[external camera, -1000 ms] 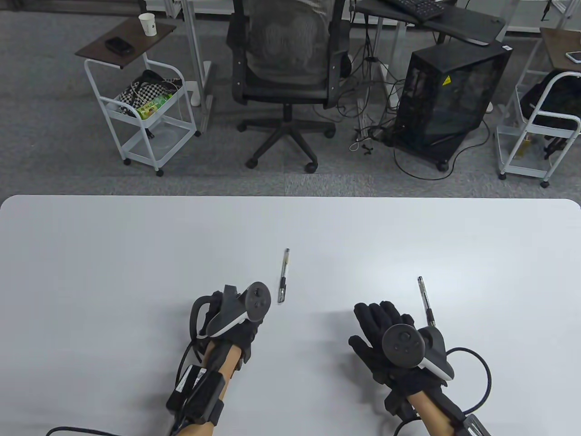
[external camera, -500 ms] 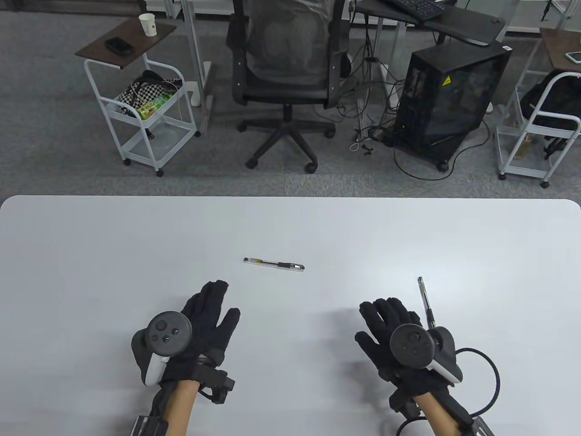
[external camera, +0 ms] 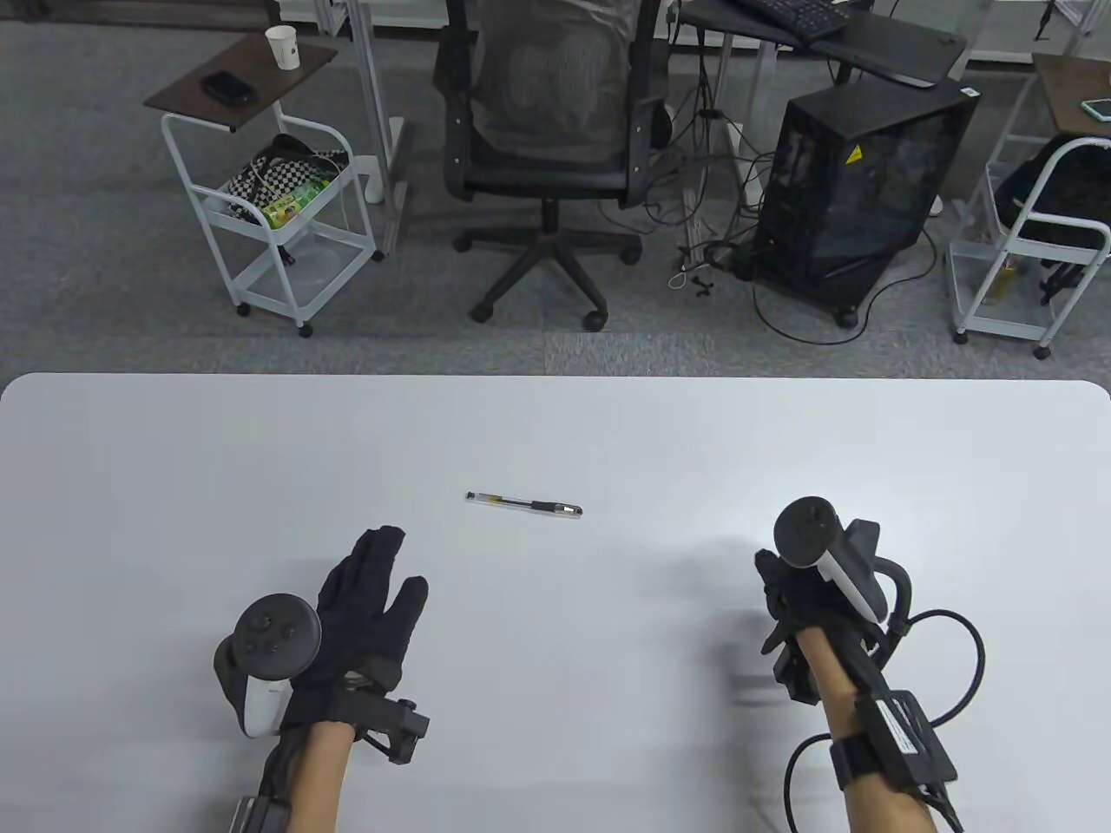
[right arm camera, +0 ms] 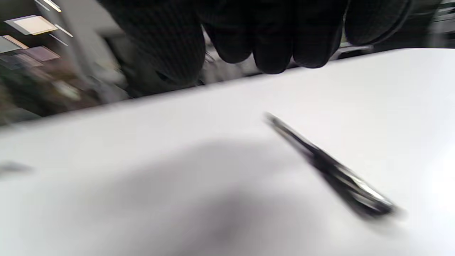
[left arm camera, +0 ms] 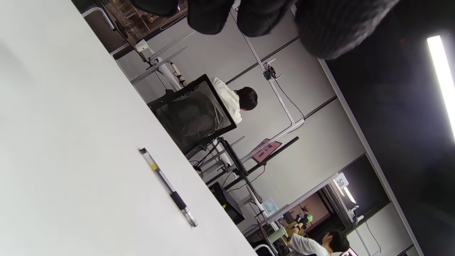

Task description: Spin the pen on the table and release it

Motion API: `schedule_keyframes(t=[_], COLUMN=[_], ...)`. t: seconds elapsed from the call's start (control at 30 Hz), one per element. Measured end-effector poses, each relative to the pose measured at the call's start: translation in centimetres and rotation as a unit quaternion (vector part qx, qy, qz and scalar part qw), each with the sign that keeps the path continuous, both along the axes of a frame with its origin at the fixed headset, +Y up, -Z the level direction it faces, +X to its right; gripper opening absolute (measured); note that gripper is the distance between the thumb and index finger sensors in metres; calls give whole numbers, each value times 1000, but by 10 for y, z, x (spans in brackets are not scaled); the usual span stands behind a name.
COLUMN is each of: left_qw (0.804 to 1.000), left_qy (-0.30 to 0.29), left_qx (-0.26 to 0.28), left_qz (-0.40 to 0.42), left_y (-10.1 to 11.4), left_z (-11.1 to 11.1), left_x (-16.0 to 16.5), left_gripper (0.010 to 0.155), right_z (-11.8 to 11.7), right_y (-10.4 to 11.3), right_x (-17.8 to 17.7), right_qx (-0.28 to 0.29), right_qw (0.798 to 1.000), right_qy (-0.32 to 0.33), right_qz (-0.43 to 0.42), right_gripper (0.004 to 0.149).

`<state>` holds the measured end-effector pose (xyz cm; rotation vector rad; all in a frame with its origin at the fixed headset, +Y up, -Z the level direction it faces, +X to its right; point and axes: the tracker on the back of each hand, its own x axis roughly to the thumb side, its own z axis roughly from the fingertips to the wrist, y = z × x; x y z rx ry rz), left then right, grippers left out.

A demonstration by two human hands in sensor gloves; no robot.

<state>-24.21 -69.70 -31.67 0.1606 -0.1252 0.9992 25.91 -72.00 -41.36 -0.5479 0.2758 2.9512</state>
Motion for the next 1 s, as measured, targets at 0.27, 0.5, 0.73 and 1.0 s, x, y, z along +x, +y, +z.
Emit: schedule_keyframes(t=[0.27, 0.5, 0.73, 1.0], left_qw=[1000, 1000, 999, 998], left_qy=[-11, -21, -29, -25], left_qx=[-7, -16, -21, -39], left_qz=[-9, -8, -20, -34], left_y=[3, -1, -3, -6], left_z=[-1, 2, 2, 1], left_x=[5, 4, 8, 8], left_gripper=[69, 71, 71, 71], right_z=[-11, -2, 9, 46], right_y=[-42, -36, 1, -14], right_x=[18, 11, -46, -151], right_qx=[-14, -31, 42, 36], right_qw=[993, 994, 980, 882], right_qy=[-67, -35, 188, 461], right_qz=[96, 98, -48, 98], right_gripper=[52, 48, 48, 47])
